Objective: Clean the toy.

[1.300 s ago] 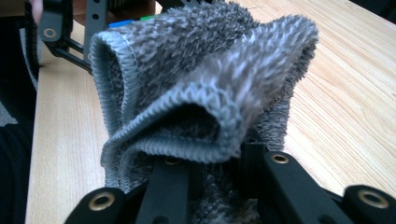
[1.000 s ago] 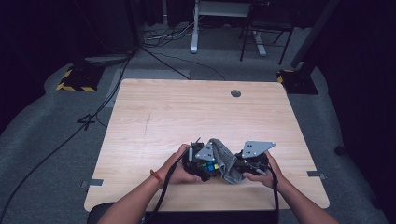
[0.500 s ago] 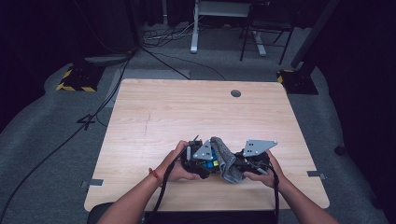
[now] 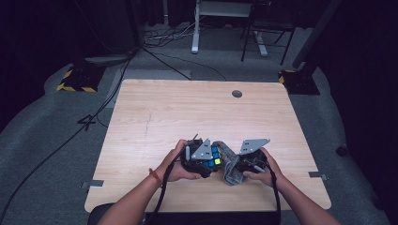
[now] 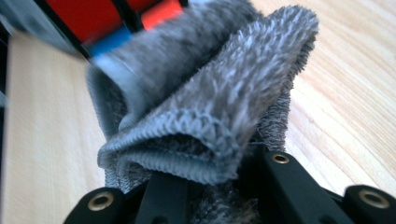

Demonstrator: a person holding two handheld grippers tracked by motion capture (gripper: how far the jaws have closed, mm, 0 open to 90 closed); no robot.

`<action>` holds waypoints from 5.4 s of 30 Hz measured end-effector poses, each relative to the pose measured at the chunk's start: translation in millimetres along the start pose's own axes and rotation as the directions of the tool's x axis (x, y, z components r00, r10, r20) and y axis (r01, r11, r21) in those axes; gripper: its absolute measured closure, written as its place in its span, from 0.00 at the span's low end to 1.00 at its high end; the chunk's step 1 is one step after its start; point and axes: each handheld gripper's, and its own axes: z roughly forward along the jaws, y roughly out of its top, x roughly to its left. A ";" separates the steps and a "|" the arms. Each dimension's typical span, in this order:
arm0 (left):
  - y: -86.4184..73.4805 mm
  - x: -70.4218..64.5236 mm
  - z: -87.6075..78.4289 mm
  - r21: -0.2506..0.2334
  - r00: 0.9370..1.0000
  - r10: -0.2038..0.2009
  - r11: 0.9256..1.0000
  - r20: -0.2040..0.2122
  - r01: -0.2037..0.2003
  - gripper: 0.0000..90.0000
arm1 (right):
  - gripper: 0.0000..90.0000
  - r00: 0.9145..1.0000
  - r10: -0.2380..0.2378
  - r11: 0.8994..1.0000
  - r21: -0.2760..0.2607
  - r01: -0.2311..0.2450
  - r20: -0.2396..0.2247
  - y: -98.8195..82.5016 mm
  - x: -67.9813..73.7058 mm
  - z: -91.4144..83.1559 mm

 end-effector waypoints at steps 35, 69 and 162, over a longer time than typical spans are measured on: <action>1.1 -1.6 -1.5 -0.037 0.999 0.032 0.999 -0.021 -0.032 0.37 | 0.87 0.998 -0.035 0.998 -0.045 0.032 -0.060 6.2 9.9 -3.5; -2.5 -6.1 20.9 0.084 0.999 0.042 0.996 -0.009 -0.041 0.37 | 0.87 0.994 -0.097 0.962 -0.262 0.080 -0.054 23.8 22.7 -39.0; 7.2 1.0 -1.1 -0.103 0.999 -0.009 0.995 0.043 0.014 0.36 | 0.88 0.991 0.064 0.986 -0.144 -0.081 -0.115 4.2 -1.4 -30.7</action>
